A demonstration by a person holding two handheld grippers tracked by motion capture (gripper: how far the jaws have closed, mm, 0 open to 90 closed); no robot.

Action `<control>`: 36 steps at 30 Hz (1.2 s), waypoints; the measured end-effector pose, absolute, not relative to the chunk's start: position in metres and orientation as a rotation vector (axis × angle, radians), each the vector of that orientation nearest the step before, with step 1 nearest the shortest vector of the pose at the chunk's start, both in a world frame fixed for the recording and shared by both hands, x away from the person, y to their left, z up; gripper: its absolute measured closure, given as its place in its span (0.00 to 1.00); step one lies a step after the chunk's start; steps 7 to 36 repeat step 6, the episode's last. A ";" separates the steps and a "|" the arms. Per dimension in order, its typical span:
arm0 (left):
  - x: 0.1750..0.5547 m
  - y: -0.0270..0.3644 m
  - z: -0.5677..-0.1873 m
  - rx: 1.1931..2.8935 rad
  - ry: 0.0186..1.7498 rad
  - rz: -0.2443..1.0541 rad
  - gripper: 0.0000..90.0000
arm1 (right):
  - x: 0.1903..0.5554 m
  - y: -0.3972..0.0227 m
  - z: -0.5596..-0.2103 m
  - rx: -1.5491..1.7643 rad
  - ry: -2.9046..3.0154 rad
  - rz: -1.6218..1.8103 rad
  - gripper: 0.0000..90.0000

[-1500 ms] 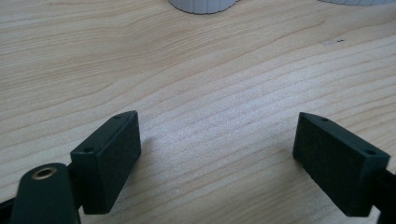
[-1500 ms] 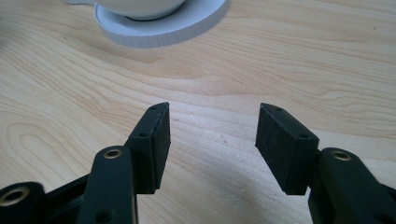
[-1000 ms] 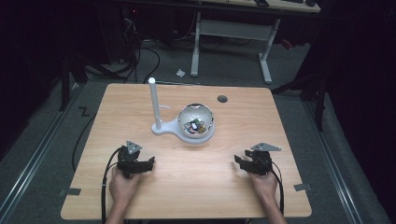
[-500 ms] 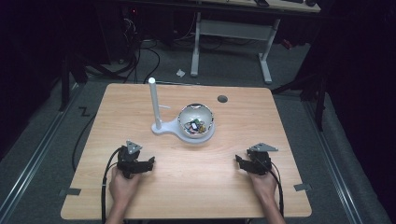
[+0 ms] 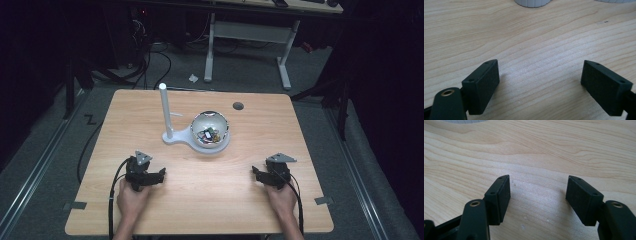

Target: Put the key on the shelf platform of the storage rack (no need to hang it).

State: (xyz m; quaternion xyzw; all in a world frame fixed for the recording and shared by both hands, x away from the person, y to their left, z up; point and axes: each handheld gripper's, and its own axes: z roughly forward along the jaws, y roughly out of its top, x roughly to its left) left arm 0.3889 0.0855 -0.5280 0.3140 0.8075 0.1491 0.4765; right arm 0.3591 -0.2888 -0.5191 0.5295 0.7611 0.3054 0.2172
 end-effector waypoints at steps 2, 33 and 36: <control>0.389 0.086 -0.528 0.767 1.973 0.365 0.17 | 0.359 -0.289 -0.519 1.466 2.108 0.846 0.41; 0.389 0.086 -0.528 0.767 1.973 0.364 0.17 | 0.359 -0.289 -0.519 1.466 2.108 0.846 0.41; 0.389 0.086 -0.528 0.767 1.973 0.364 0.17 | 0.359 -0.289 -0.519 1.466 2.108 0.846 0.41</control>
